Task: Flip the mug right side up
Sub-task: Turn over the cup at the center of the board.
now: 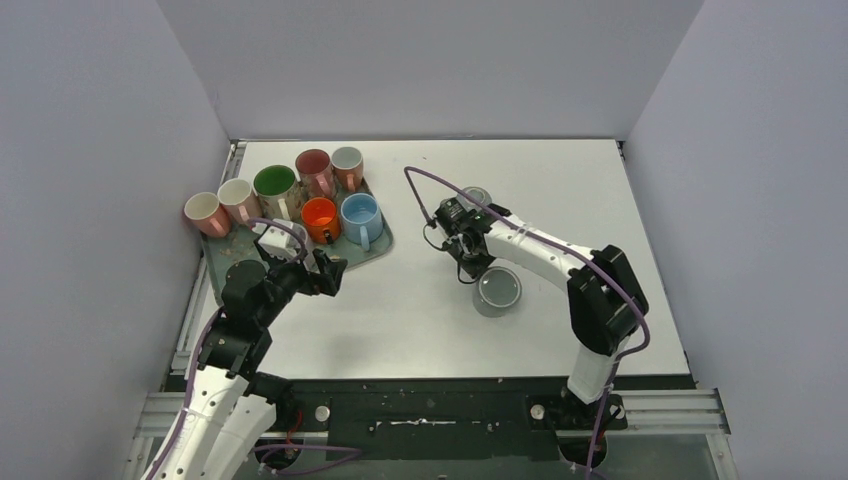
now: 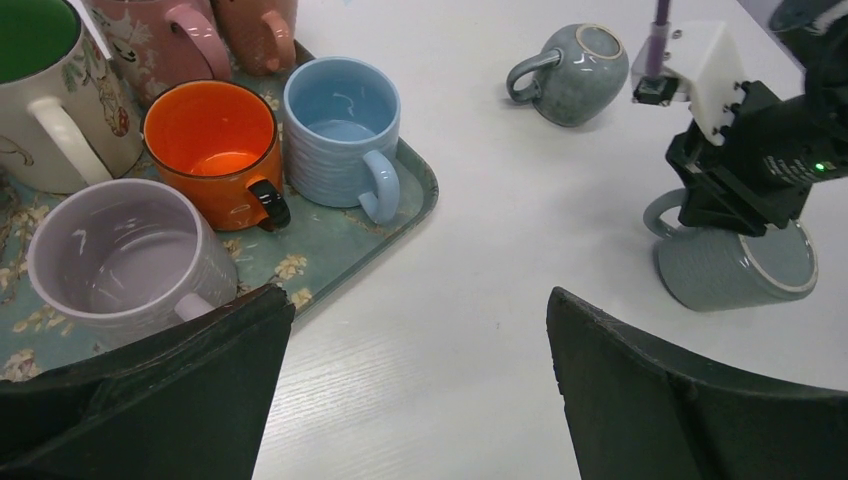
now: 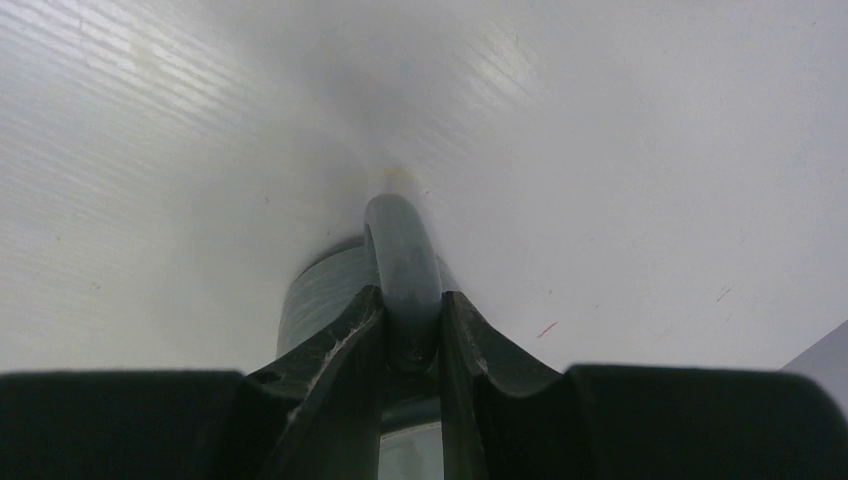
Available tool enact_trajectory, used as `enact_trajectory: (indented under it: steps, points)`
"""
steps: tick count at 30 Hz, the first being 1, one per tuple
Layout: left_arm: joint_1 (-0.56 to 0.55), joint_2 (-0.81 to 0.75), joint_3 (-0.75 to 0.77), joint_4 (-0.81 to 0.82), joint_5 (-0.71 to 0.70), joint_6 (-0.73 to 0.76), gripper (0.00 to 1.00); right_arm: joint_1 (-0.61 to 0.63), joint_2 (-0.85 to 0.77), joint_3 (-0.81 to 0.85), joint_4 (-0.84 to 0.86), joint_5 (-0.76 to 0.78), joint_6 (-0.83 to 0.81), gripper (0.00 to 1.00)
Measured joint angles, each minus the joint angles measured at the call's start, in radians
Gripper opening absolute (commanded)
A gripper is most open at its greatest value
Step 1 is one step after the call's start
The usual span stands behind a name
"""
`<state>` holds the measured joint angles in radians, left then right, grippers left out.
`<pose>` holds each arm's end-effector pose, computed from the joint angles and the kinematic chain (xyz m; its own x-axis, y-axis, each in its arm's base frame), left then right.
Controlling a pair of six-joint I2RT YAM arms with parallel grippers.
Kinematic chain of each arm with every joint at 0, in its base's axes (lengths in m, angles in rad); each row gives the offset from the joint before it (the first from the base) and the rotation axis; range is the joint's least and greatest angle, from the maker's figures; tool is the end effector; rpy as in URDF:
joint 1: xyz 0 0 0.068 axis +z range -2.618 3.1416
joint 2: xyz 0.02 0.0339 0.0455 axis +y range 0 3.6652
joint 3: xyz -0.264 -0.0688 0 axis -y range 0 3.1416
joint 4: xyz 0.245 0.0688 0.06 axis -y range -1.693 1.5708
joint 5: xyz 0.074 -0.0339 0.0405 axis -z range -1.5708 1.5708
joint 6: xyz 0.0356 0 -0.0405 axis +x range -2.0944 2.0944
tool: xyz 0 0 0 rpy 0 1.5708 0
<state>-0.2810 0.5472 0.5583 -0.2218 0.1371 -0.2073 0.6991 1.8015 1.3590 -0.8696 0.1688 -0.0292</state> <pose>0.1387 -0.0451 0.2907 -0.2796 -0.1315 -0.9511 0.3531 0.9071 -0.2292 0.2759 0.2241 0.2144 -0.7221 -0.6447 -0.2510 -0.6228 0.7637 -0.1698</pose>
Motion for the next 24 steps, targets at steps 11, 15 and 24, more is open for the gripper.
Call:
enact_trajectory:
  steps: [11, 15, 24]
  points:
    - [0.0, 0.014, 0.0, 0.002, -0.014, -0.074, 0.97, 0.078, -0.251, -0.151, 0.19, -0.007, -0.017, 0.0]
    - [0.0, -0.003, -0.001, 0.011, 0.018, -0.094, 0.96, 0.092, -0.315, -0.204, 0.264, -0.022, -0.016, 0.0]
    - [0.0, -0.013, -0.002, 0.034, 0.064, -0.14, 0.93, 0.095, -0.417, -0.298, 0.367, -0.054, -0.011, 0.0]
